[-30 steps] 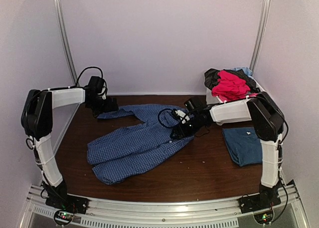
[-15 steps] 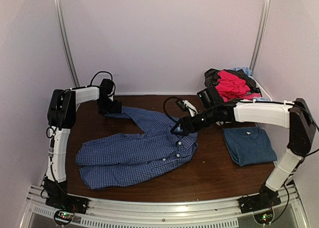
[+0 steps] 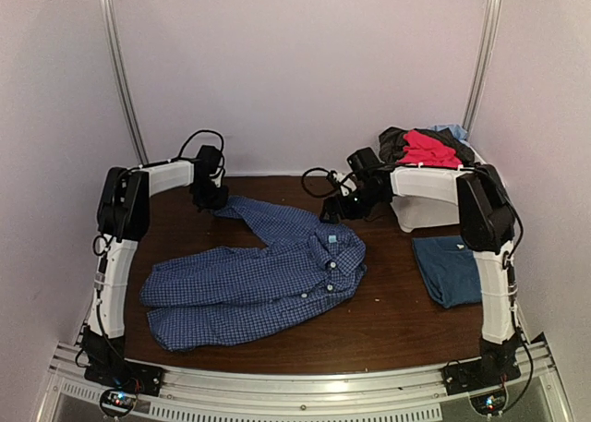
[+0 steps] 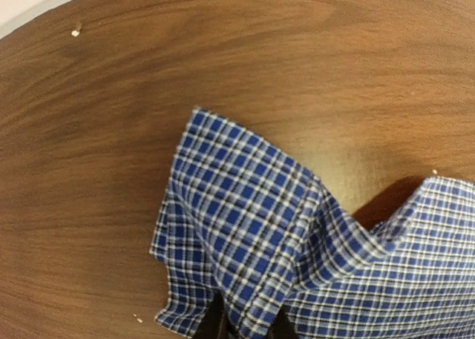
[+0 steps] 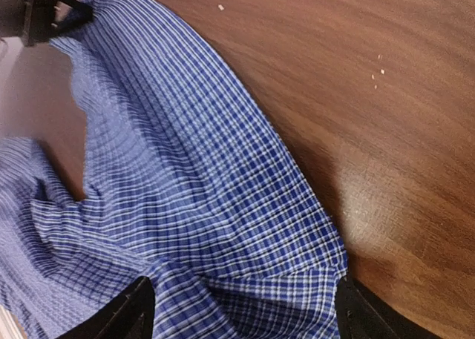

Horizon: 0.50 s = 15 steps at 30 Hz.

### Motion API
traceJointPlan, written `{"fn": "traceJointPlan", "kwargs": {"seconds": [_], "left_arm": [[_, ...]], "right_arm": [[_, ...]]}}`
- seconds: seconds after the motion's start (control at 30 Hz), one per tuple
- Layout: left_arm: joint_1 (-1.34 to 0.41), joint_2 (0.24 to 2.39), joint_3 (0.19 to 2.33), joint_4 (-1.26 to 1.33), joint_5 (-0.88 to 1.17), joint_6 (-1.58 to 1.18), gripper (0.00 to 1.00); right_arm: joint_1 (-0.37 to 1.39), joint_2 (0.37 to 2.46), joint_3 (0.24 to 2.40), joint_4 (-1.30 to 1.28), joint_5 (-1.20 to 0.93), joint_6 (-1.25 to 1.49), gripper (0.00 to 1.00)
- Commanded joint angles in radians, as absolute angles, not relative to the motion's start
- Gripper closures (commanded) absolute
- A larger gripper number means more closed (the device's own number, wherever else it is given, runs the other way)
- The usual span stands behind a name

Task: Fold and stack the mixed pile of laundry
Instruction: Move the crumpled shirt to the center of the board, then pick up the crumpled shirt from the center of the board.

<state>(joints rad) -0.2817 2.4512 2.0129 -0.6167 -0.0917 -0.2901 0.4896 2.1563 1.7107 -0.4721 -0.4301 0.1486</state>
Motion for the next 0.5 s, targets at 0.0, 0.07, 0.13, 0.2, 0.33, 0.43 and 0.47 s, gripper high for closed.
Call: {"fn": "traceJointPlan", "kwargs": {"seconds": [0.0,0.07,0.13,0.2,0.33,0.43,0.47], "left_arm": [[-0.285,2.393,1.964,-0.615,-0.034,-0.263,1.0],[-0.285,2.353,1.951,-0.577,-0.007,-0.267,1.0],[-0.285,2.301,1.943,-0.523,0.079,-0.262,1.0],[-0.285,2.243,1.949,-0.477,0.136,-0.26,1.0],[-0.285,2.11,1.974,-0.41,0.229,-0.257,1.0],[-0.285,2.004,1.979,-0.361,0.314,-0.256,1.0],[-0.285,1.971,1.98,-0.345,0.343,-0.258,1.0]], "right_arm": [[0.504,2.269,1.821,-0.606,-0.316,0.094,0.15],[0.506,2.296,1.83,-0.613,-0.307,0.068,0.12],[0.508,2.308,1.822,-0.623,-0.326,0.038,0.1],[0.508,2.299,1.789,-0.608,-0.347,0.018,0.09],[0.504,2.266,1.727,-0.567,-0.366,0.013,0.08],[0.495,2.239,1.687,-0.532,-0.4,0.014,0.06],[0.492,2.232,1.678,-0.523,-0.417,-0.018,0.05]]}}
